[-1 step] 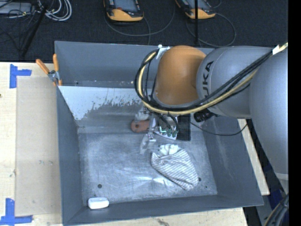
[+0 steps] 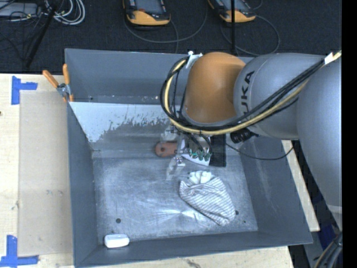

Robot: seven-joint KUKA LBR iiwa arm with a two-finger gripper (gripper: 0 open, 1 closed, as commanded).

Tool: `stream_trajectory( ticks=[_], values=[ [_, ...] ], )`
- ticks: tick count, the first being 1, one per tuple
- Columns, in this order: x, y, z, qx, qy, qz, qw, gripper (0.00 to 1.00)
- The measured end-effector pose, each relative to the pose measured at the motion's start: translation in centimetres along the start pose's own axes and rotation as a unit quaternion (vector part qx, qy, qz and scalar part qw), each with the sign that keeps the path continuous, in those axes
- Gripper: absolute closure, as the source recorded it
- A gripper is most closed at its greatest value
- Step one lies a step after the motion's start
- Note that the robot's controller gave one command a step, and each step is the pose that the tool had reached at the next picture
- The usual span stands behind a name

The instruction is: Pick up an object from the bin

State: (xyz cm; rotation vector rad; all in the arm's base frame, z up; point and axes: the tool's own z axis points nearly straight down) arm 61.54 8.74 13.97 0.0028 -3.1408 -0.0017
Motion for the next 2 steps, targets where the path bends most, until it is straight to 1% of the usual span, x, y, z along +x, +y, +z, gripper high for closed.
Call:
stream_trajectory(
  ticks=[1, 2],
  values=[
    [0.5, -1.2, 1.2, -0.001, -0.0028, 0.047, 0.9989, 0.00],
    [1.5, -5.1, 5.3, 0.000, 0.0005, 0.161, 0.9870, 0.00]
  ],
)
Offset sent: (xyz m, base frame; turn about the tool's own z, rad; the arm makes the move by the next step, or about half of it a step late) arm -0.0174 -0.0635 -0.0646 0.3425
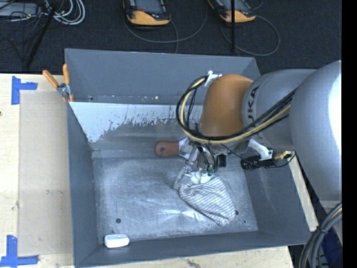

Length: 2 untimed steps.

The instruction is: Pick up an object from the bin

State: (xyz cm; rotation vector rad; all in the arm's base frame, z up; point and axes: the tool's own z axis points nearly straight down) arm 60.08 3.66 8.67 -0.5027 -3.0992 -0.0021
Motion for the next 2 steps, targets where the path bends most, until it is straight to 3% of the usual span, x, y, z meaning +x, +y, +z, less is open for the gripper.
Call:
stream_trajectory(
  ticks=[1, 2],
  values=[
    [-1.96, -4.66, 0.93, -0.002, 0.0030, -0.183, 0.9830, 1.00],
    [-1.99, -4.67, 0.92, -0.002, 0.0023, -0.183, 0.9831, 1.00]
  ],
)
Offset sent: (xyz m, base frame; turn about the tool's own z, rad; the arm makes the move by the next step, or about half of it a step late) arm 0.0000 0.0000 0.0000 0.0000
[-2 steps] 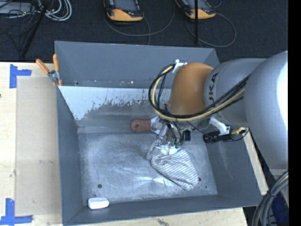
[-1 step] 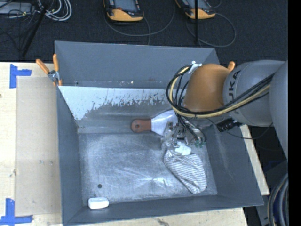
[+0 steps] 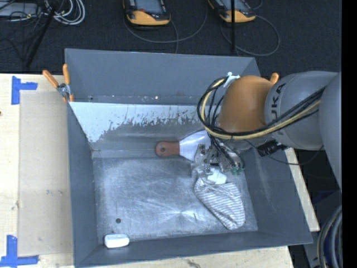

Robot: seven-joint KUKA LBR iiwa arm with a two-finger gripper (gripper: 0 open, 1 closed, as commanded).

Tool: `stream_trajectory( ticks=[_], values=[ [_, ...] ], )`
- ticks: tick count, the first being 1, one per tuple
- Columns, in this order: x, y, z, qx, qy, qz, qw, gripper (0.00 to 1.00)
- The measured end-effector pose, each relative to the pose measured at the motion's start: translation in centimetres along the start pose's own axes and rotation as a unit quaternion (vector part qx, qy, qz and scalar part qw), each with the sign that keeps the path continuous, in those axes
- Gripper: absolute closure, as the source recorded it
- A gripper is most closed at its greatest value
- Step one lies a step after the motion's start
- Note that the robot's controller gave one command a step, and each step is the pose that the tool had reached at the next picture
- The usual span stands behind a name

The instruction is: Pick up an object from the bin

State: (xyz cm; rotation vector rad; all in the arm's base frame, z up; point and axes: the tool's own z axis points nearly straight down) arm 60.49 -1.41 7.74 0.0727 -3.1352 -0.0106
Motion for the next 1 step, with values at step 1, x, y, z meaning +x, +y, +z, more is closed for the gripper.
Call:
stream_trajectory(
  ticks=[1],
  values=[
    [0.60, -0.27, -3.40, 0.002, 0.0004, 0.011, 0.9999, 1.00]
  ],
)
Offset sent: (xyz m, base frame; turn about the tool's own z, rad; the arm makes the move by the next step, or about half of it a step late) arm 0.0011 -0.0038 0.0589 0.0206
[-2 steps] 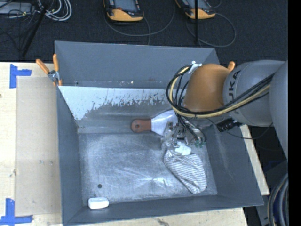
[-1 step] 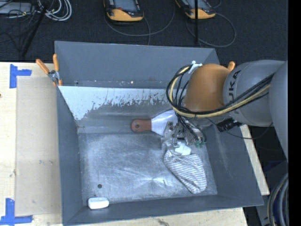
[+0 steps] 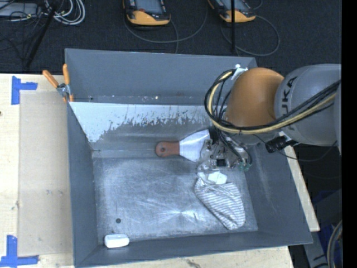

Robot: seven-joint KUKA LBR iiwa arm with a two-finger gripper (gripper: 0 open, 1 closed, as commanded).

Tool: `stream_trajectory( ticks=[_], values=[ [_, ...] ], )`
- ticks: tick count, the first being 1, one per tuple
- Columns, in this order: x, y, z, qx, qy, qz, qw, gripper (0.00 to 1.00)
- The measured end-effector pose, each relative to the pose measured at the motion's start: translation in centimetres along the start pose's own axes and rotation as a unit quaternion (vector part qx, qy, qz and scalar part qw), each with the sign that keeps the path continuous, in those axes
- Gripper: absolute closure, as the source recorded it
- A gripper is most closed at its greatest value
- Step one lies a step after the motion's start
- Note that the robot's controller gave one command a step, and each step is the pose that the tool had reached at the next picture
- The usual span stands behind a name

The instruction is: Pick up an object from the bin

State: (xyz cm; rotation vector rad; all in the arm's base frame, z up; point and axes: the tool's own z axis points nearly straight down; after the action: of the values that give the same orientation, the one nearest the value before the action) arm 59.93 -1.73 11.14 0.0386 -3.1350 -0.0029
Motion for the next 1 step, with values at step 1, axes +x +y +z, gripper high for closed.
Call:
stream_trajectory(
  ticks=[1],
  values=[
    [-0.63, -0.06, -3.56, 0.001, -0.0064, 0.002, 1.0000, 1.00]
  ],
)
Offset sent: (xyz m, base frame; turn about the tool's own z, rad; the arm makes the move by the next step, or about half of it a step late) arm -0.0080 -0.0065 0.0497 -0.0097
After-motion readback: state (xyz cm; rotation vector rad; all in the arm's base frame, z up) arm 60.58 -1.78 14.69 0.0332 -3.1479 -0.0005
